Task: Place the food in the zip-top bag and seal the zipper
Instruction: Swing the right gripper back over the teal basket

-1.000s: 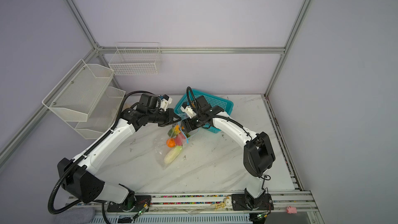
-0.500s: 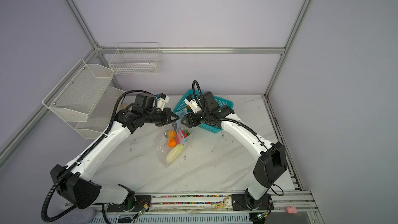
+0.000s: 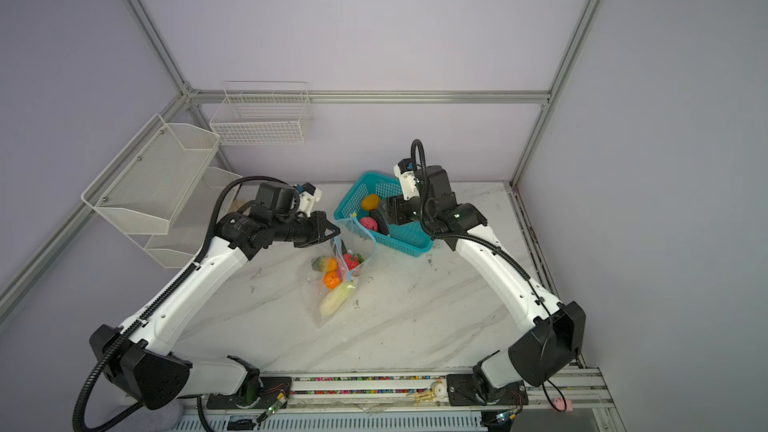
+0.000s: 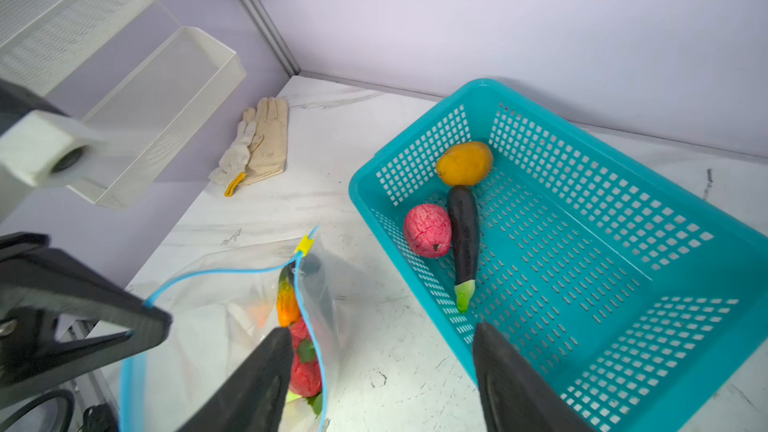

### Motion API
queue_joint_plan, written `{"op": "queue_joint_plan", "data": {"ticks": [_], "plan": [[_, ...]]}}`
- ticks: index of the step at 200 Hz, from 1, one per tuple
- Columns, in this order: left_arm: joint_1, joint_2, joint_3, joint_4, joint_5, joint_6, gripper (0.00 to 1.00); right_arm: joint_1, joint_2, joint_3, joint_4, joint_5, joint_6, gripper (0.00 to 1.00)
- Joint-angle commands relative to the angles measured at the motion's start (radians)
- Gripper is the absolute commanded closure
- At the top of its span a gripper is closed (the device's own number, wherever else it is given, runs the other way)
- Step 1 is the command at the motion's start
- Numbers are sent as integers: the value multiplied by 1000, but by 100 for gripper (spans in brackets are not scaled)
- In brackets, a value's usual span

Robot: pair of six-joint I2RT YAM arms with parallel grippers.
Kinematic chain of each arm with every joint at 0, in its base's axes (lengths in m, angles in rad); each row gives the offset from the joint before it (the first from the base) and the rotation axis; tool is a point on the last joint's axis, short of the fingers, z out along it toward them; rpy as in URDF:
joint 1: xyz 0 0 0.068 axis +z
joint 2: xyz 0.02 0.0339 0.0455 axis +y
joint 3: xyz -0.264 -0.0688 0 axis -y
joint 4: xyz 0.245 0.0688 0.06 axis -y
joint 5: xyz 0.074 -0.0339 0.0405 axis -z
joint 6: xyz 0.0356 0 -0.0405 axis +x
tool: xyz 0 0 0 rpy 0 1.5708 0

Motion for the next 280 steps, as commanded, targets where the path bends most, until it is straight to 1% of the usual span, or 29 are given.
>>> {"op": "queue_joint_plan", "data": {"ticks": [1,23,53,76,97,129,162,166,175,224,255,280], "plan": [[30,-55,25,-6,-6,31,100,-2,49,-3,26,48,8,29],[49,-62,3,-11,0,30,100,-4,115,9,42,92,-12,29],[60,-41,19,-30,6,33,100,-4,244,69,43,95,-51,29],[63,-17,34,-36,7,30,100,-7,356,141,35,40,-112,28],[63,4,41,-36,16,23,100,-20,467,224,21,21,-154,28],[60,31,48,-37,27,14,100,-46,611,333,2,-77,-204,30],[60,39,52,-34,26,7,100,-49,696,412,-32,-159,-234,32],[60,73,54,-34,29,6,100,-49,704,418,-36,-169,-239,33],[60,81,58,-34,33,4,100,-49,724,436,-47,-187,-245,34],[60,100,54,-15,51,7,100,-48,839,538,-119,-208,-269,36],[60,116,60,-7,70,3,100,-41,862,556,-115,-242,-268,37],[60,107,55,0,67,3,100,-28,876,567,-122,-244,-269,36]]}}
